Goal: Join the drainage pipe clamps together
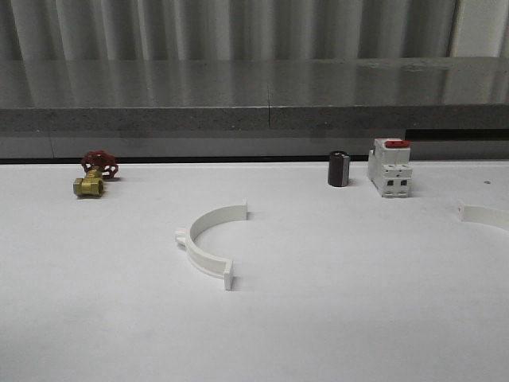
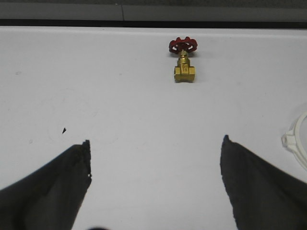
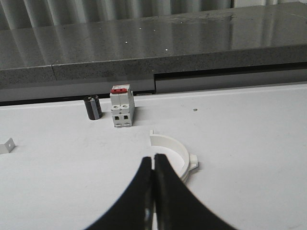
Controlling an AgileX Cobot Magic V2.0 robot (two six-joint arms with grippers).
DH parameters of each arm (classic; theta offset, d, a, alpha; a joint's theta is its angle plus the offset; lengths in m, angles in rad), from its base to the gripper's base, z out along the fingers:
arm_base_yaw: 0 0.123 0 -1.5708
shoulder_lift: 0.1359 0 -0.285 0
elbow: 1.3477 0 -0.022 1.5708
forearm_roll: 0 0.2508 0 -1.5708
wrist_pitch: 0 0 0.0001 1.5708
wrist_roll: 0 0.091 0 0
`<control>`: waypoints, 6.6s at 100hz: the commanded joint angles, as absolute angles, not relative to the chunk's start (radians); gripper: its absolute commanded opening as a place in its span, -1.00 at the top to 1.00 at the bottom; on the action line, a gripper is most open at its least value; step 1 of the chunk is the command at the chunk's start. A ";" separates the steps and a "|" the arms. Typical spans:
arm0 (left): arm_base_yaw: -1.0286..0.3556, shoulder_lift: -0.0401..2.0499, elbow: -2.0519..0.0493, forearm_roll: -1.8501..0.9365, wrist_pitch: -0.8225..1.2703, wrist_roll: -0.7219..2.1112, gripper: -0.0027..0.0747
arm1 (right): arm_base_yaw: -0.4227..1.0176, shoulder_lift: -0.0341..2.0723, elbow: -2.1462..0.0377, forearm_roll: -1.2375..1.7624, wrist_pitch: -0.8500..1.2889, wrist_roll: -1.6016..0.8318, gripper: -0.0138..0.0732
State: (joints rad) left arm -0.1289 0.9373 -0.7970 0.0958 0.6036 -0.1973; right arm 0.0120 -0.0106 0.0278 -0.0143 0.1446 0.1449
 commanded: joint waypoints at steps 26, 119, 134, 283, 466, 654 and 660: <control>-0.116 0.560 -0.553 0.090 0.526 -0.195 0.15 | 0.006 -0.029 0.011 -0.018 0.050 0.138 0.95; -0.116 0.476 -0.509 0.090 0.526 -0.195 0.98 | 0.007 0.855 -0.712 -0.012 0.513 0.139 0.49; -0.116 0.476 -0.509 0.090 0.526 -0.195 0.98 | 0.007 0.943 -0.712 -0.011 0.483 0.139 -0.44; -0.116 0.476 -0.509 0.090 0.526 -0.195 0.98 | -0.125 1.813 -1.149 0.074 0.630 -0.070 -0.63; -0.116 0.476 -0.509 0.090 0.526 -0.195 0.98 | 0.485 1.956 -1.463 -0.132 0.754 0.713 0.64; -0.116 0.476 -0.509 0.090 0.526 -0.195 0.98 | 0.546 1.995 -1.496 -0.089 0.717 0.740 -0.49; -0.116 0.476 -0.509 0.090 0.526 -0.195 0.98 | 0.546 1.987 -1.524 -0.089 0.733 0.693 -0.49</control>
